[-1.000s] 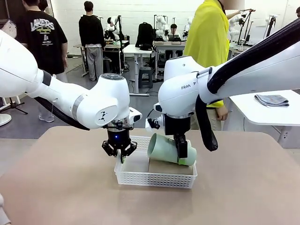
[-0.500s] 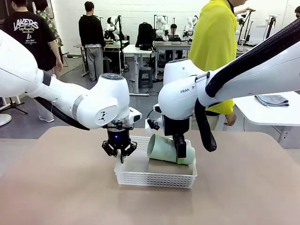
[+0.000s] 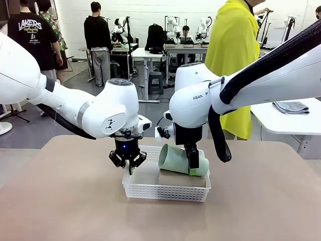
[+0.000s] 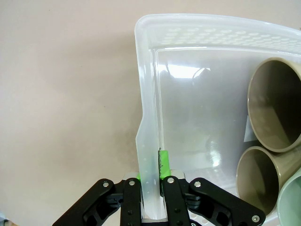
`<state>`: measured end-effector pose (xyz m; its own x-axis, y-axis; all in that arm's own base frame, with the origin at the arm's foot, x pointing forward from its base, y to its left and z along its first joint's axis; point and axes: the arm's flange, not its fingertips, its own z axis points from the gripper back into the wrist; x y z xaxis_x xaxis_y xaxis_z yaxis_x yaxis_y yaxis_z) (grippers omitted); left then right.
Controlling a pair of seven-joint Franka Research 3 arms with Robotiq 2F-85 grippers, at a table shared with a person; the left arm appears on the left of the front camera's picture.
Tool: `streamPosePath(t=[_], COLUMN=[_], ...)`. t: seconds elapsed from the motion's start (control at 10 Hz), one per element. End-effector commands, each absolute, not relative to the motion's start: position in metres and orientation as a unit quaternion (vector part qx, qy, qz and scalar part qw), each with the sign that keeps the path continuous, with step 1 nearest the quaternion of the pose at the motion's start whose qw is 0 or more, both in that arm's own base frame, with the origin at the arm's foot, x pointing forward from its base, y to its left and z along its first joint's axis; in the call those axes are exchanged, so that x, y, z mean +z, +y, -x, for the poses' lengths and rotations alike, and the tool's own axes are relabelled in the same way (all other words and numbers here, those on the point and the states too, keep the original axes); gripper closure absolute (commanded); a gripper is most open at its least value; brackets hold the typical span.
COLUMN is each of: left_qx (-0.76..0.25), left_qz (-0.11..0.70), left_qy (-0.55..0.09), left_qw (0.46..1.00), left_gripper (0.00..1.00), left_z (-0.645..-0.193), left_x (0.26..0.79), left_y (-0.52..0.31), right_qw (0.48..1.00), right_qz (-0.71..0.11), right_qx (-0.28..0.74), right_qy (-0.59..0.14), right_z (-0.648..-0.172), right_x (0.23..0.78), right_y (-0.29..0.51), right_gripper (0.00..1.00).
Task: Clean and organize the cups into the basket.
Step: Pick up the Reusable plastic cup from the right side of the table and stack it inside the Organizing basket in the center of the table.
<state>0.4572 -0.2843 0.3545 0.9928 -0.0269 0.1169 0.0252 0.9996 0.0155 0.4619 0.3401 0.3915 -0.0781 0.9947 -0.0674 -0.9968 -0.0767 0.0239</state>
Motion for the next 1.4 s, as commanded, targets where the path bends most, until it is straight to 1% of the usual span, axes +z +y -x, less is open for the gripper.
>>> streamPosePath(t=[0.0, 0.2, 0.3, 0.5, 0.6, 0.7, 0.9, 1.1, 1.2, 1.3], left_qx=[-0.014, -0.014, -0.014, -0.014, -0.014, -0.014, -0.014, -0.014, -0.014, -0.014], left_qz=[-0.009, -0.009, -0.009, -0.009, -0.009, -0.009, -0.009, -0.009, -0.009, -0.009], left_qy=[-0.06, -0.06, -0.06, -0.06, -0.06, -0.06, -0.06, -0.06, -0.06, -0.06], left_qw=[0.998, 0.998, 0.998, 0.998, 0.998, 0.998, 0.998, 0.998, 0.998, 0.998], left_gripper=[1.0, 1.0, 1.0, 1.0, 1.0, 1.0, 1.0, 1.0, 1.0, 1.0], left_z=[-0.457, -0.457, -0.457, -0.457, -0.457, -0.457, -0.457, -0.457, -0.457, -0.457], left_x=[0.356, 0.356, 0.356, 0.356, 0.356, 0.356, 0.356, 0.356, 0.356, 0.356], left_y=[-0.285, -0.285, -0.285, -0.285, -0.285, -0.285, -0.285, -0.285, -0.285, -0.285], right_qw=[0.675, 0.683, 0.693, 0.701, 0.696, 0.679, 0.65, 0.653, 0.664, 0.655], right_qz=[0.014, 0.006, -0.012, -0.08, -0.124, -0.18, -0.255, -0.284, -0.268, -0.264], right_qx=[0.737, 0.73, 0.72, 0.7, 0.694, 0.691, 0.686, 0.659, 0.654, 0.667], right_qy=[0.018, -0.005, -0.045, -0.11, -0.136, -0.167, -0.205, -0.242, -0.243, -0.235], right_z=[-0.46, -0.454, -0.448, -0.436, -0.432, -0.43, -0.432, -0.439, -0.443, -0.427], right_x=[0.392, 0.406, 0.426, 0.45, 0.454, 0.448, 0.423, 0.402, 0.397, 0.411], right_y=[0.335, 0.324, 0.297, 0.224, 0.182, 0.134, 0.071, 0.044, 0.042, 0.037], right_gripper=[0.0, 0.0, 0.0, 0.0, 0.0, 0.0, 0.0, 0.0, 0.0, 0.0])
